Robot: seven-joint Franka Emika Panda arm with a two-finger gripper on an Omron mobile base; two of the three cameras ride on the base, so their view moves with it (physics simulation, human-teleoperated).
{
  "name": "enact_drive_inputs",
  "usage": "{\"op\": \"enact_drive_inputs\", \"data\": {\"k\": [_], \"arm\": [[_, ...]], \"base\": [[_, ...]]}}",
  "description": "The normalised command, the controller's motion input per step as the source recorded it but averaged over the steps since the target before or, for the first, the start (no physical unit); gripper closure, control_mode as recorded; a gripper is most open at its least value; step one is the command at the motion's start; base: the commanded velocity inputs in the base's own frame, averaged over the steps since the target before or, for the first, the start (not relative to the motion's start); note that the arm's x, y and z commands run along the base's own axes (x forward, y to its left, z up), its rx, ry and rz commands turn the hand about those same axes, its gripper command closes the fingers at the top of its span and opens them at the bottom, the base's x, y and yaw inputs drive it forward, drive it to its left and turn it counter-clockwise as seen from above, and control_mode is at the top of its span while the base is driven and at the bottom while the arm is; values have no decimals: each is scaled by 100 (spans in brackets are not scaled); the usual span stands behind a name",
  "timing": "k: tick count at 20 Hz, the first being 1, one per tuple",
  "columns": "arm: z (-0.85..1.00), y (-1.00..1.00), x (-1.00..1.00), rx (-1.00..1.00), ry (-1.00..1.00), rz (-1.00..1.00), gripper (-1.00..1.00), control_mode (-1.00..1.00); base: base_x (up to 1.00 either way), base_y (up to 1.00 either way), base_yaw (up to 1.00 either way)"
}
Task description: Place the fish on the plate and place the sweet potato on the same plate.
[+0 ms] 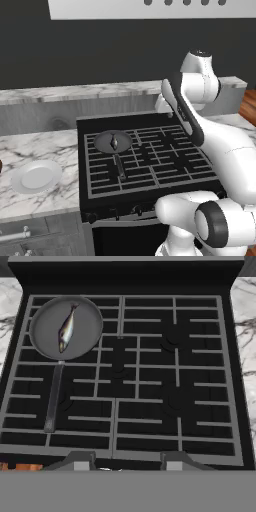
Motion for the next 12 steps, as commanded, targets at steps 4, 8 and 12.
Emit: {"op": "enact_drive_inputs", "data": {"k": [4,8,12], "arm": [[0,0,-4,0,0,0,-100,-100],[-6,18,-2,-2,0,0,-100,-100],[-14,47,5,0,0,-2,-100,-100]], "base": [[0,0,0],[0,0,0],[0,0,0]]}}
